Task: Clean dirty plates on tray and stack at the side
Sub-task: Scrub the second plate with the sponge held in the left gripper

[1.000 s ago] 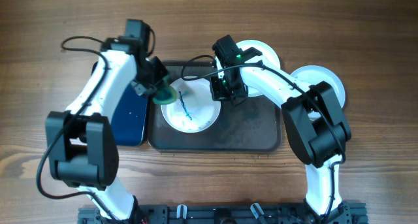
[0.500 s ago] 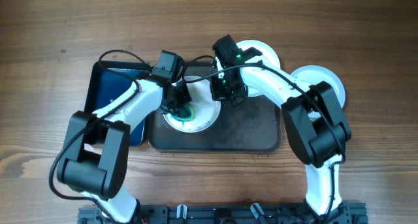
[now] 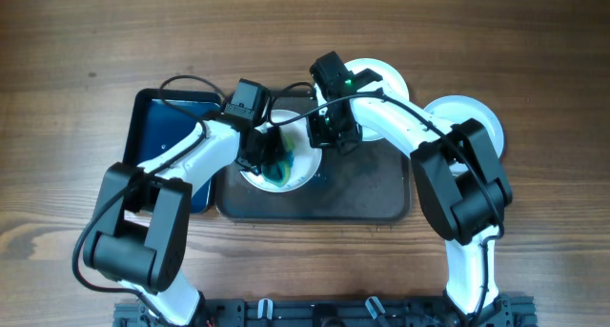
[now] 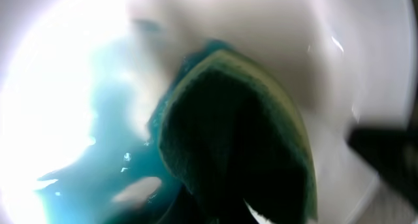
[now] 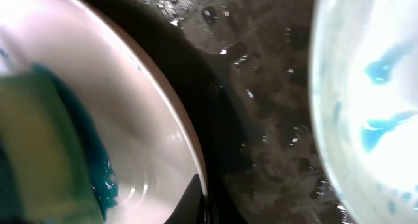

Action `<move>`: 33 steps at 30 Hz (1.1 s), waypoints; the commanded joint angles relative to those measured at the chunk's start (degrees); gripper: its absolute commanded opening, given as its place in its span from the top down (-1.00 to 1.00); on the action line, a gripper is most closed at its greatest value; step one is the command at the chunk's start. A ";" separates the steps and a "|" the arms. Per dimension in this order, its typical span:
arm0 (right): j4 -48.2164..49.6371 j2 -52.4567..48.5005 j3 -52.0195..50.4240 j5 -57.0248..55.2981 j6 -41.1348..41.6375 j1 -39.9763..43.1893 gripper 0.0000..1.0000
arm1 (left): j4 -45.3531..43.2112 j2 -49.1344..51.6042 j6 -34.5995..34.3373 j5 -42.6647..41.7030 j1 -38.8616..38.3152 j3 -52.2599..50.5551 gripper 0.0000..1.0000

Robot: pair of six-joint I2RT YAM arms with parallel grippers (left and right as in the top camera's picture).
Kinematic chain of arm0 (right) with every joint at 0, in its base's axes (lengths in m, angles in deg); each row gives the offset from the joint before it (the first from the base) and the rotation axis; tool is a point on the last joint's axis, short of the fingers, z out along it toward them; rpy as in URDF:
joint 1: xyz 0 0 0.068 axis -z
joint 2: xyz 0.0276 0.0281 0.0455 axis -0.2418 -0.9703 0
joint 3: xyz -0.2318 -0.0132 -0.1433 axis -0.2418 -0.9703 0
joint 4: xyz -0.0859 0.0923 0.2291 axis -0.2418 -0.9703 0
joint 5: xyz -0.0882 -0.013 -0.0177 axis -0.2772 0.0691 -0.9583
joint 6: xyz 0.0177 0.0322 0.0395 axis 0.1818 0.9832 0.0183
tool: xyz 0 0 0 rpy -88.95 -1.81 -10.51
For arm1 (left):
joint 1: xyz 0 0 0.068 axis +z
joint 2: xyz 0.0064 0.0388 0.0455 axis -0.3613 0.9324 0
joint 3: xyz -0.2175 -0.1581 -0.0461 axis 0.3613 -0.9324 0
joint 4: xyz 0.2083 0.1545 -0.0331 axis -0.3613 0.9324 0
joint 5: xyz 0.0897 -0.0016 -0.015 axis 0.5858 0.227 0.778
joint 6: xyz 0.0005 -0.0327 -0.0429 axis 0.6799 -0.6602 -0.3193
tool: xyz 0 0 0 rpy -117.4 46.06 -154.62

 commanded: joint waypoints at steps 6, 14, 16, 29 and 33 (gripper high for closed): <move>-1.40 -2.47 -0.52 -3.54 -1.68 0.13 0.91 | 4.63 1.70 -20.20 29.99 1.99 -1.36 0.92; -1.53 -2.58 -0.55 5.70 -8.13 0.13 0.91 | 5.35 1.70 11.26 -14.32 2.03 -1.36 0.92; -1.60 -2.58 -0.55 6.29 -9.14 0.13 0.91 | 3.65 1.70 13.49 -19.93 2.03 -1.36 0.92; -1.14 -2.58 -0.55 5.81 -9.01 0.13 0.91 | 8.17 1.70 -19.34 28.55 4.28 -0.15 0.92; -0.94 -2.58 -0.52 5.81 -9.01 0.13 0.91 | 11.23 1.70 -7.34 9.09 3.85 -0.17 0.92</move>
